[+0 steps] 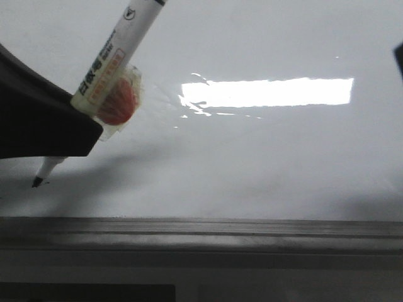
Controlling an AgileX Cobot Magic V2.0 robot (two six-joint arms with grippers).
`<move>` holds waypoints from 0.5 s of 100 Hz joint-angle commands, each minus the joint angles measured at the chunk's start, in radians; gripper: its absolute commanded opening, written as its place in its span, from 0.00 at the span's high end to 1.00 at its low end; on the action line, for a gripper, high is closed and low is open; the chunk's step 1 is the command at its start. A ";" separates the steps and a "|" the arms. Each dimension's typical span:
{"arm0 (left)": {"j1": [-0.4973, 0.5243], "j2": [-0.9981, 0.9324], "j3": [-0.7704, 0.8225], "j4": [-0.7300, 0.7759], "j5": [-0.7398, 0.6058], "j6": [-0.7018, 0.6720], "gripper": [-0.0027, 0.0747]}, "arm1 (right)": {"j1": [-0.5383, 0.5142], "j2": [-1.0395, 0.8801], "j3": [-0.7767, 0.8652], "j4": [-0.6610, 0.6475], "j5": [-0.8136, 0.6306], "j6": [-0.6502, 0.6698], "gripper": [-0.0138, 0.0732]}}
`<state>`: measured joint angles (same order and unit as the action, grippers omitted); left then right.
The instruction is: Write number 6 on whiteboard
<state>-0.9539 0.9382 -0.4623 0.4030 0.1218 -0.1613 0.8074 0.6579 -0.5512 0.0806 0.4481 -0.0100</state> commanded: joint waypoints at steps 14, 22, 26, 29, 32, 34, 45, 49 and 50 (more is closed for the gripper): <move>-0.047 -0.006 -0.036 0.064 -0.072 0.001 0.99 | 0.122 0.166 -0.128 0.056 -0.220 -0.014 0.39; -0.047 -0.006 -0.036 0.064 -0.083 0.001 0.99 | 0.136 0.230 -0.144 0.073 -0.264 -0.012 0.39; -0.047 -0.006 -0.036 0.064 -0.090 0.001 0.99 | 0.141 0.255 -0.150 0.085 -0.281 -0.012 0.39; -0.047 -0.006 -0.036 0.064 -0.095 0.001 0.99 | 0.141 0.280 -0.154 0.095 -0.292 -0.012 0.39; -0.047 -0.006 -0.036 0.062 -0.099 0.001 0.99 | 0.141 0.299 -0.160 0.116 -0.299 -0.012 0.39; -0.047 -0.006 -0.036 0.062 -0.099 0.001 0.99 | 0.141 0.312 -0.163 0.126 -0.308 -0.012 0.39; -0.047 -0.006 -0.036 0.062 -0.099 0.001 0.99 | 0.141 0.365 -0.177 0.142 -0.350 -0.012 0.39; -0.047 -0.006 -0.036 0.060 -0.099 0.001 0.99 | 0.141 0.381 -0.180 0.149 -0.375 -0.012 0.39; -0.047 -0.006 -0.036 0.060 -0.099 0.001 0.99 | 0.141 0.386 -0.182 0.154 -0.385 -0.012 0.39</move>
<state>-0.9932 0.9382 -0.4623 0.4638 0.0904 -0.1613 0.9485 1.0256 -0.6872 0.2081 0.1874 -0.0117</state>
